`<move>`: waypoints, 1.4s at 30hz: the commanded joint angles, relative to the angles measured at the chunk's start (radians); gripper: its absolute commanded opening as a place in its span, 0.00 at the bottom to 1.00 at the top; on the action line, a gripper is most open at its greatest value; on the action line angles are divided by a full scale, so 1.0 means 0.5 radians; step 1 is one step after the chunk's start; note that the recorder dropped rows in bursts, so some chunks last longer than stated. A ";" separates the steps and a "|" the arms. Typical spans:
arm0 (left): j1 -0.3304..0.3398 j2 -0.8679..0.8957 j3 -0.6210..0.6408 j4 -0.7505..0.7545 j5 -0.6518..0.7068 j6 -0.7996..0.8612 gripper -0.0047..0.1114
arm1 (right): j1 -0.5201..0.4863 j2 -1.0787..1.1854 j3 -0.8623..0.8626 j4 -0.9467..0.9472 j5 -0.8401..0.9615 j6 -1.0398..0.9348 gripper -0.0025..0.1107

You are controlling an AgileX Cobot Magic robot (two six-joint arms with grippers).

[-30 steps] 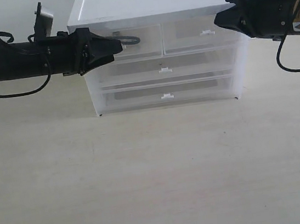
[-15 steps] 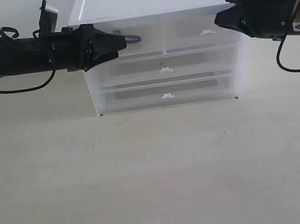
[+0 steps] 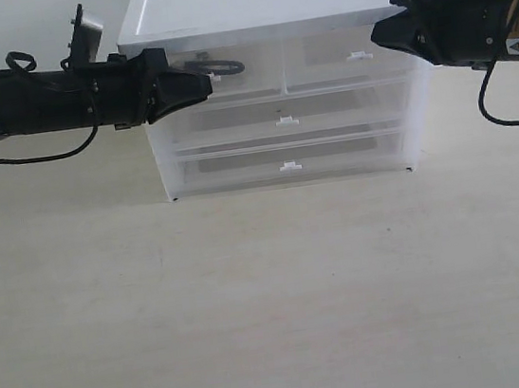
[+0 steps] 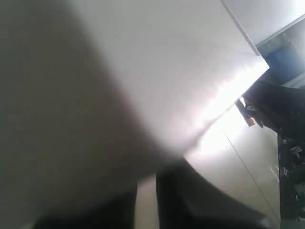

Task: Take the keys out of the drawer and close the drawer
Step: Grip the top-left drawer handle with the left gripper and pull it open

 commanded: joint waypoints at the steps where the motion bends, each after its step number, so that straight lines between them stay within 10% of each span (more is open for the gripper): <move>1: -0.017 -0.009 -0.018 -0.047 -0.009 -0.006 0.08 | 0.000 -0.001 -0.016 0.048 -0.001 -0.036 0.02; 42: -0.017 -0.446 0.615 -0.047 0.151 0.205 0.08 | 0.000 -0.001 -0.016 0.053 0.011 -0.040 0.02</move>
